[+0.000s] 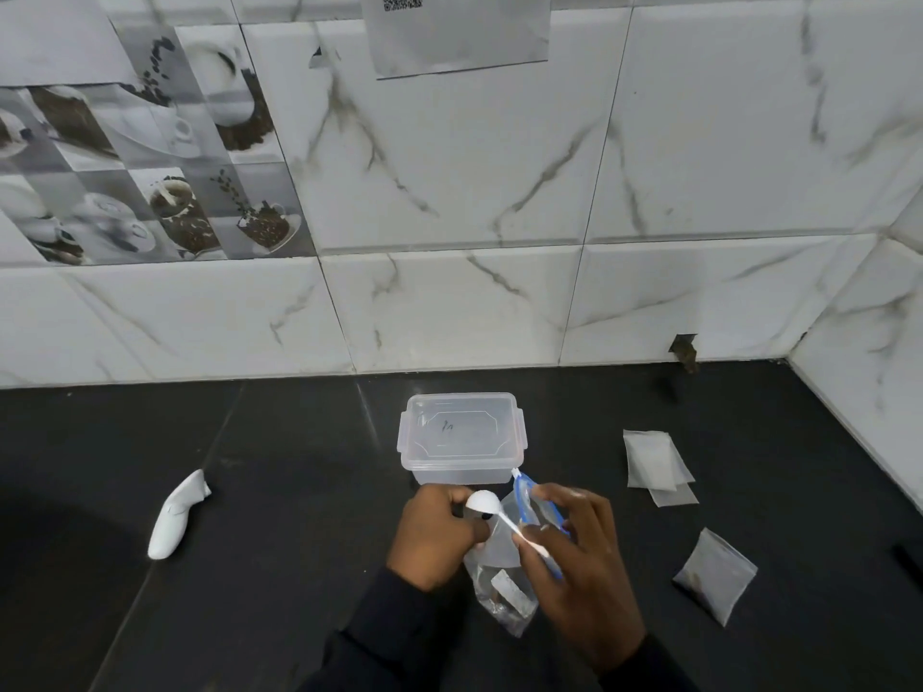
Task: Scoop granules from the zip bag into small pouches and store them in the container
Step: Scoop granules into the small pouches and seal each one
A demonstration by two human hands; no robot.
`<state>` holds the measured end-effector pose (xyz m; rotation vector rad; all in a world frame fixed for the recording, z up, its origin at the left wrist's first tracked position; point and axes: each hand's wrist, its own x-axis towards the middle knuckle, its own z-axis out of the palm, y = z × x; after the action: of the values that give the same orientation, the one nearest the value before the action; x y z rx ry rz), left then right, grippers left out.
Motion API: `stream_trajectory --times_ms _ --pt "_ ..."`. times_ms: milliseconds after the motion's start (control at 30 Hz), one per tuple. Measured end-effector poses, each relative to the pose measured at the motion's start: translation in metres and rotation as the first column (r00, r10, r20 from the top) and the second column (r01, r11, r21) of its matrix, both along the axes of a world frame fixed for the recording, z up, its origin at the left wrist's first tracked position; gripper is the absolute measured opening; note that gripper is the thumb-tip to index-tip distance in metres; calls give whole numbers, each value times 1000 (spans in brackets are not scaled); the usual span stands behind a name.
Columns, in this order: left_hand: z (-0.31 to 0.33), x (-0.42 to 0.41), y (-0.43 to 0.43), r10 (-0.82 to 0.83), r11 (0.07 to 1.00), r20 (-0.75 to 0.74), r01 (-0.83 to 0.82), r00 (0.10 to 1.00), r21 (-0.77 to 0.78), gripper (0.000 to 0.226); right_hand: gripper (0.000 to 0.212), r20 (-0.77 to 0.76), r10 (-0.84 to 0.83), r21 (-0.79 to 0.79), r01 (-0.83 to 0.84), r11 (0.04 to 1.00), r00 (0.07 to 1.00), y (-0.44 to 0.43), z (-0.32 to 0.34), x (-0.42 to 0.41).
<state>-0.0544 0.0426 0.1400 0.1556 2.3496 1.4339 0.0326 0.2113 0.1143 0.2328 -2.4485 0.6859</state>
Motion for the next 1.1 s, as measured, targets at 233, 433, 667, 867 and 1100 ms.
stream_trajectory --times_ms 233,433,667,867,1100 --pt "-5 -2 0 -14 1000 66 12 998 24 25 43 -152 -17 153 41 987 988 -10 -17 4" --pt "-14 -10 -16 30 999 97 -34 995 39 25 14 110 -86 -454 127 882 990 3 10 -2" --pt "-58 2 -56 -100 986 458 149 883 -72 16 12 662 -163 -203 385 900 732 73 3 -39" --pt "-106 24 -29 -60 992 600 -21 798 127 23 10 846 -127 -35 291 956 518 70 -36 -78" --pt "-120 15 8 104 943 590 -268 800 197 24 17 829 -138 76 134 988 542 40 -54 -94"
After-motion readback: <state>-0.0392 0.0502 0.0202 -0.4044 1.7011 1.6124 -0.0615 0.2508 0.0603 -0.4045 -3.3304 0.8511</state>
